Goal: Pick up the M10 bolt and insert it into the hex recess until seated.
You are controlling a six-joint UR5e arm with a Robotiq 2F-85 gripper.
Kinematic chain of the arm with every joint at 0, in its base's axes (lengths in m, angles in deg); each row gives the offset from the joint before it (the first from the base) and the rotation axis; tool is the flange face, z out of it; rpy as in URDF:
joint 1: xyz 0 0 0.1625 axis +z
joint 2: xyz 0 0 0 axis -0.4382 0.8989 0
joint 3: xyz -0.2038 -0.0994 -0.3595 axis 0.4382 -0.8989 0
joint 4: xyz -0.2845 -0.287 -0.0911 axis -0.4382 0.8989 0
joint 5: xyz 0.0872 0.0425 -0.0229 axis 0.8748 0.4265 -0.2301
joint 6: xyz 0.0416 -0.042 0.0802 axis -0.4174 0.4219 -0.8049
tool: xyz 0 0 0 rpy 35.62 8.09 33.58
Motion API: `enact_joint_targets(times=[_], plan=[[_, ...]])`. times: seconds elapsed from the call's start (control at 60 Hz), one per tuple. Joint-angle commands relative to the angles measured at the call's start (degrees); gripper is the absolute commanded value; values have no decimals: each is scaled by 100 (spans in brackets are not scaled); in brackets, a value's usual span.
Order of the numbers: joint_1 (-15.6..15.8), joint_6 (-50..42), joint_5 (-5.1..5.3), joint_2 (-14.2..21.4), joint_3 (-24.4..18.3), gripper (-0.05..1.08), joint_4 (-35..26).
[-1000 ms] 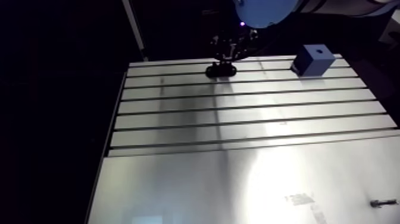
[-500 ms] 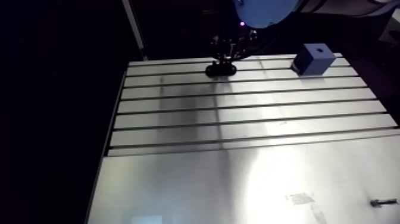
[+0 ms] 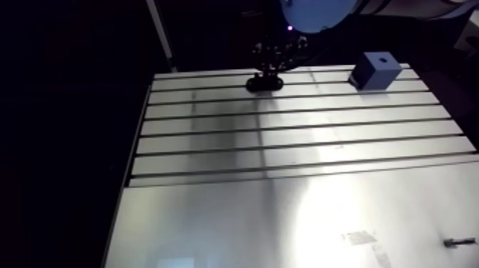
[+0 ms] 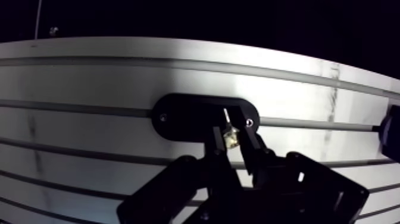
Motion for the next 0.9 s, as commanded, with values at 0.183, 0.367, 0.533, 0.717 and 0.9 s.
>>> enact_joint_targets(times=[0.183, 0.367, 0.533, 0.717, 0.9], plan=[[-1, -4, 0, -8, -8, 72, -1], [-1, 5, 9, 9, -8, 76, -1], [-1, 5, 34, 52, -77, 80, -26], [-1, 5, 26, 105, -129, 81, -60], [-44, 12, 33, 327, -223, 84, -429]])
